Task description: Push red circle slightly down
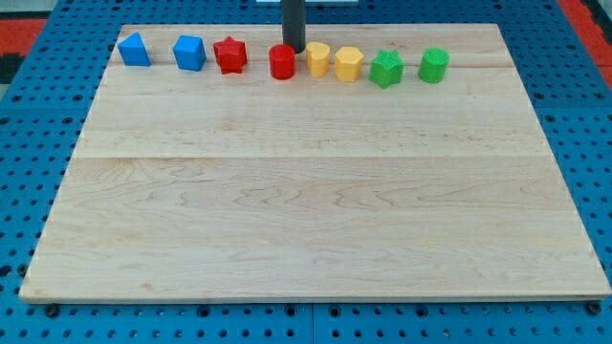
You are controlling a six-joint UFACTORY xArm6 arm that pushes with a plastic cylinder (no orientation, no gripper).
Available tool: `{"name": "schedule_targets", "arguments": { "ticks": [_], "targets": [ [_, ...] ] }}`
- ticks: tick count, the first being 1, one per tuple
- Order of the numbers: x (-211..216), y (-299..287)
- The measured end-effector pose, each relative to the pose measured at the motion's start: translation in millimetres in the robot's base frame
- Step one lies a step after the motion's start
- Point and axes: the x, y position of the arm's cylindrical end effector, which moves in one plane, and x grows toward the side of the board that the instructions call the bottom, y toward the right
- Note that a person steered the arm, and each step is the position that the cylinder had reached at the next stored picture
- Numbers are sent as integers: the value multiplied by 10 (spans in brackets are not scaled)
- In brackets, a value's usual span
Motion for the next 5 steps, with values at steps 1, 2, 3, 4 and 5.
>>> {"name": "schedule_targets", "arguments": {
  "ticks": [1,2,3,4,5],
  "targets": [
    [88,-93],
    [470,-258],
    [680,-557],
    [627,-843],
    [745,-997]
  ]
}}
